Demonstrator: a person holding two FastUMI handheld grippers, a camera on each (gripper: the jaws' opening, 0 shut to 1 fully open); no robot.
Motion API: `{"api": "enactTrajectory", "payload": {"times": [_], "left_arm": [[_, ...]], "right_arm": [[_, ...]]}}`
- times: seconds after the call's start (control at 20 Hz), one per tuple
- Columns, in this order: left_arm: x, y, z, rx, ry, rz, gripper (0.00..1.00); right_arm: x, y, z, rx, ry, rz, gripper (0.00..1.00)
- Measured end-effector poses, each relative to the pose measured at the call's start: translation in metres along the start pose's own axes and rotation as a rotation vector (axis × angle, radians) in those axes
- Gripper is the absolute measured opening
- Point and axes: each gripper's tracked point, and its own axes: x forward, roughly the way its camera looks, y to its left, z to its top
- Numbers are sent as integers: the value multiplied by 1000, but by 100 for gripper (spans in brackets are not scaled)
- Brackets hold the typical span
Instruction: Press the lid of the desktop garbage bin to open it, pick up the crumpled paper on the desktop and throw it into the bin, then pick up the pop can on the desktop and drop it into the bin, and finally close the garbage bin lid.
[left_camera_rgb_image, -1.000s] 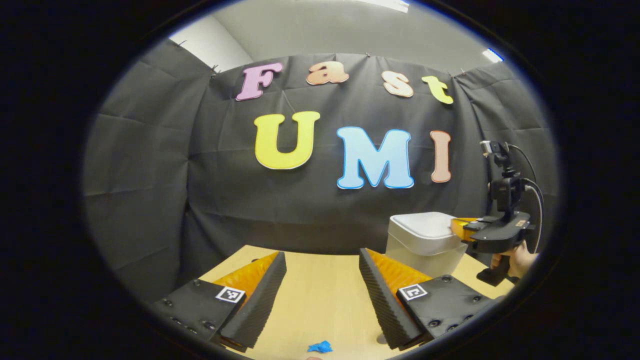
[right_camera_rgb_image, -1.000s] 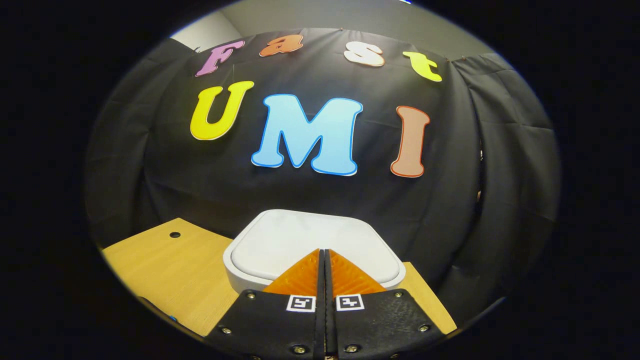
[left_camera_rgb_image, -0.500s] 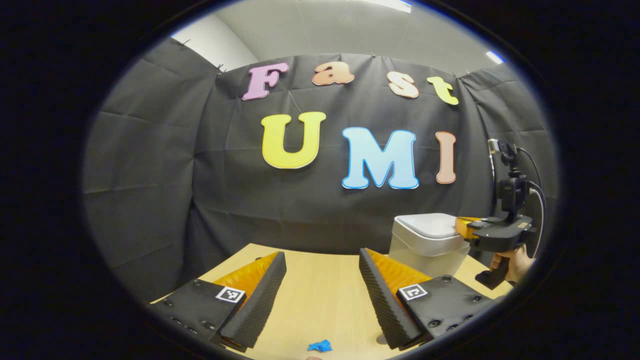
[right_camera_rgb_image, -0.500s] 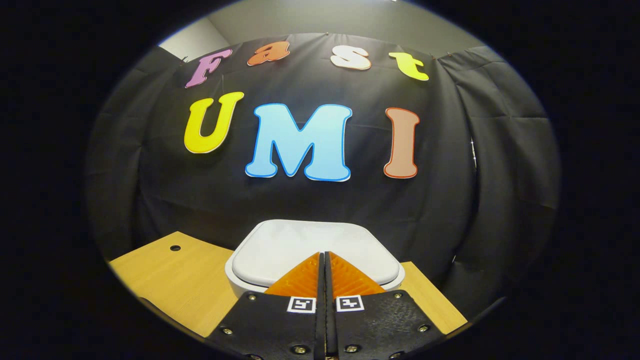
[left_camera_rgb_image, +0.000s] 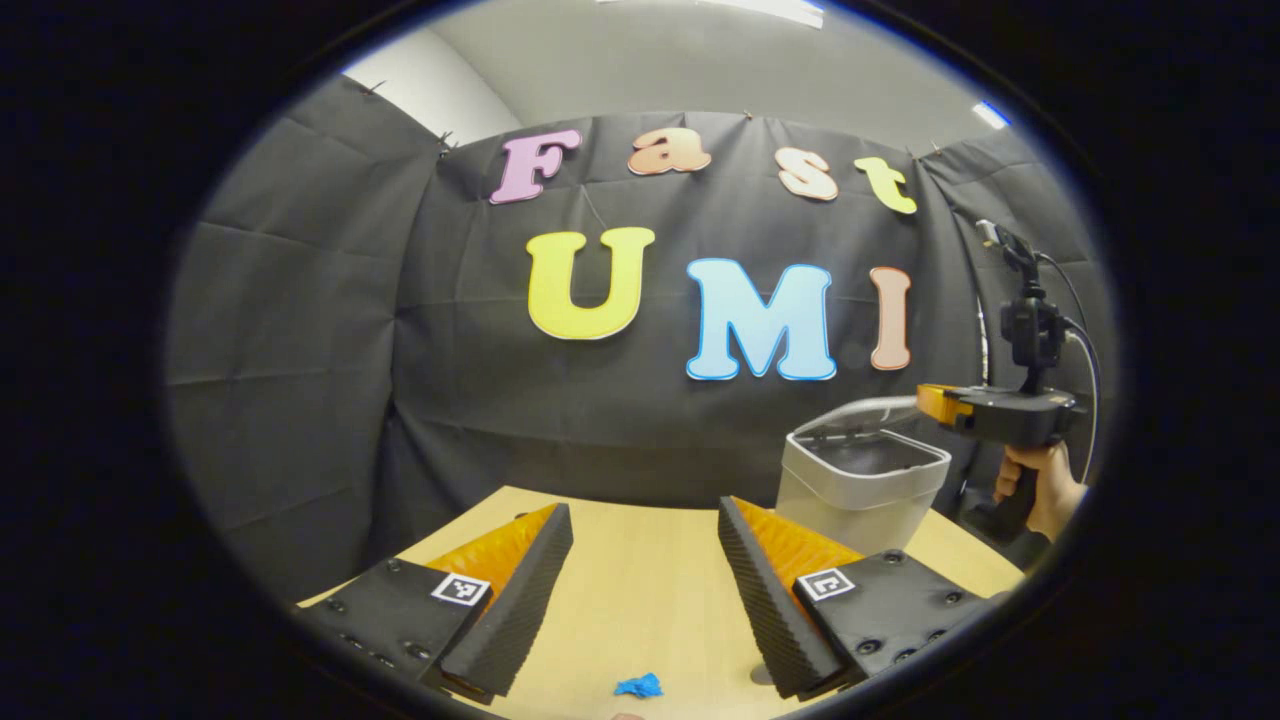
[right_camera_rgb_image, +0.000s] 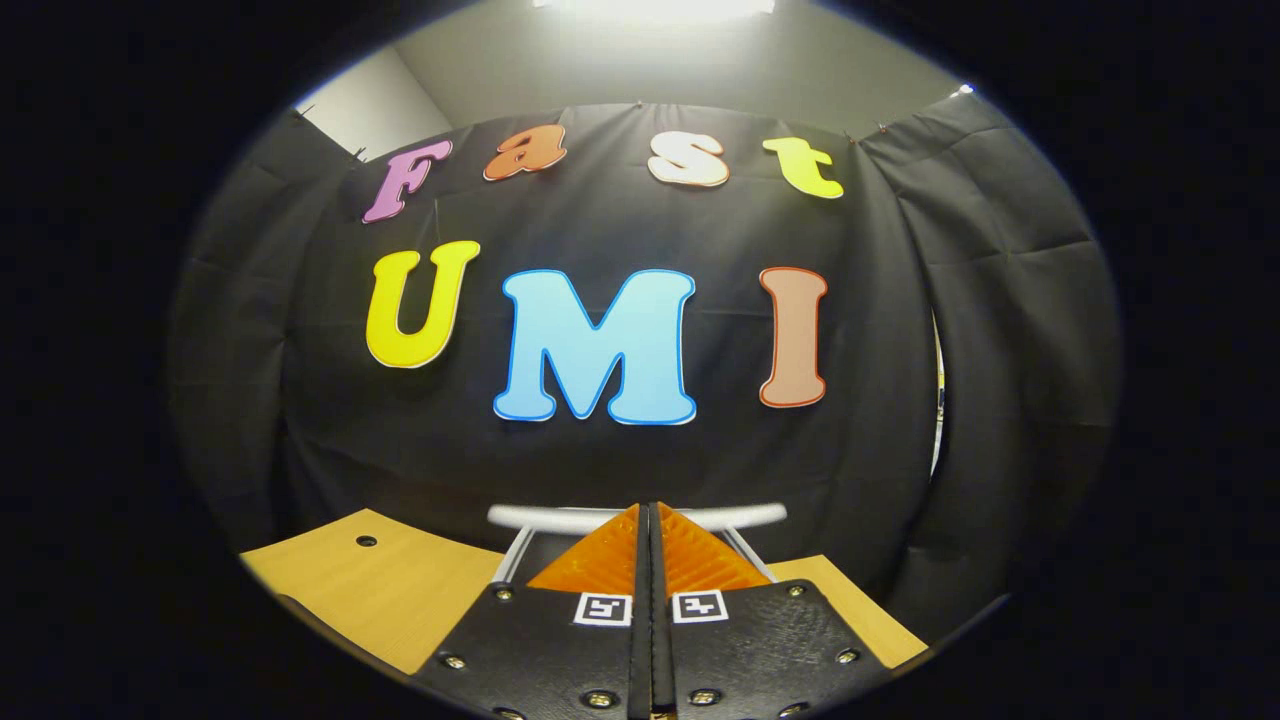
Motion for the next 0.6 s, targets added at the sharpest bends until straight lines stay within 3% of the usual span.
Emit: {"api": "enactTrajectory", "payload": {"times": [0.6], "left_arm": [[-9, -7, -35, 23, 51, -27, 96]], "right_arm": [[-46, 14, -10, -11, 31, 34, 1]]}}
